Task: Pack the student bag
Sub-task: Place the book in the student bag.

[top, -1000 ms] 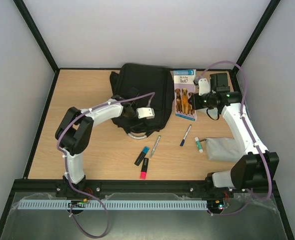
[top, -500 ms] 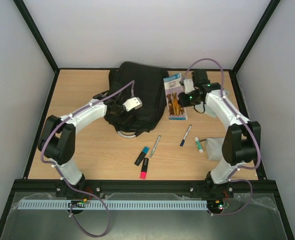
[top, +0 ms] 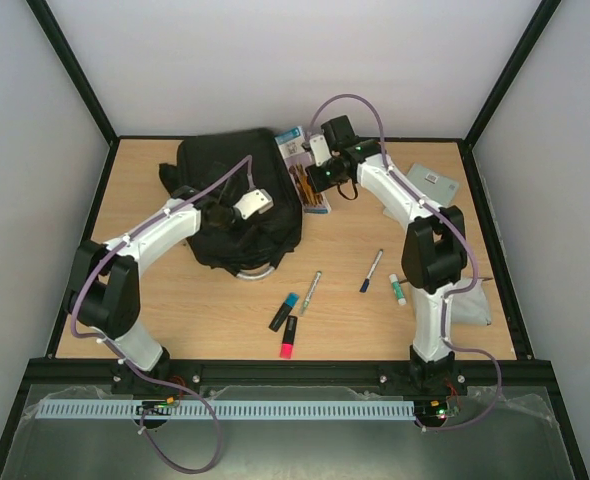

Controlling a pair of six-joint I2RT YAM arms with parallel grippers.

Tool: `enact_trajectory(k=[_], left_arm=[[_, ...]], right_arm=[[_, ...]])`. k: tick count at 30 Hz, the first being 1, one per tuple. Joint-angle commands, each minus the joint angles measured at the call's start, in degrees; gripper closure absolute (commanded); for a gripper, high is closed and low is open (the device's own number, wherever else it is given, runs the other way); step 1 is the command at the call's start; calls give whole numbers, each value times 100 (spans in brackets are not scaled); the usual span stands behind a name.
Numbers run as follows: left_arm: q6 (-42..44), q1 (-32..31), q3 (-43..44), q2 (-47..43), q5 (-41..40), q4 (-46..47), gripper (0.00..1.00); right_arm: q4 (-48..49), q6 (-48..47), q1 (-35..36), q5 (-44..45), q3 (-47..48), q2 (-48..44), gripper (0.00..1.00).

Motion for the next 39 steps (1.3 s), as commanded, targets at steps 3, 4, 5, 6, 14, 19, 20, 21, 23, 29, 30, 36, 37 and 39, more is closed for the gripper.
enact_trajectory(k=[3, 4, 5, 6, 14, 19, 20, 21, 23, 29, 30, 36, 37, 39], left_arm=[[-232, 126, 589, 35, 248, -292, 98], [-241, 153, 685, 78, 282, -331, 98], [-237, 179, 810, 115, 325, -375, 98], [-242, 210, 911, 151, 380, -423, 98], [-46, 320, 1677, 460, 595, -682, 98], [118, 320, 1966, 648, 568, -838, 98], [125, 320, 2012, 679, 590, -851, 98], [131, 320, 2064, 700, 617, -857, 98], [126, 320, 2171, 744, 704, -861, 98], [41, 320, 2365, 903, 731, -815, 98], [19, 320, 2382, 919, 718, -807, 98], [-35, 320, 2473, 958, 609, -772, 97], [-47, 320, 2483, 960, 614, -778, 98], [-71, 320, 2507, 965, 640, -765, 98]], right_arm=[[-102, -57, -167, 232, 431, -458, 99], [-123, -21, -214, 198, 335, -629, 99], [-158, 11, -259, 223, 226, -843, 99], [-207, 27, -291, 223, 104, -1069, 99], [-705, -127, -484, -595, -1193, -2873, 99], [-1400, -515, -535, -1578, -1751, -3347, 99], [-1583, -556, -537, -1603, -1759, -3335, 99], [-1793, -645, -554, -1634, -1711, -3284, 99], [-2169, -870, -651, -1933, -1627, -3182, 99], [-2655, -814, -840, -3393, -1887, -2875, 99], [-2637, -755, -841, -3536, -2042, -2870, 99], [-2567, -559, -852, -4113, -2906, -2877, 99], [-2554, -530, -848, -4178, -3058, -2885, 99], [-2510, -440, -851, -4311, -3391, -2894, 99]])
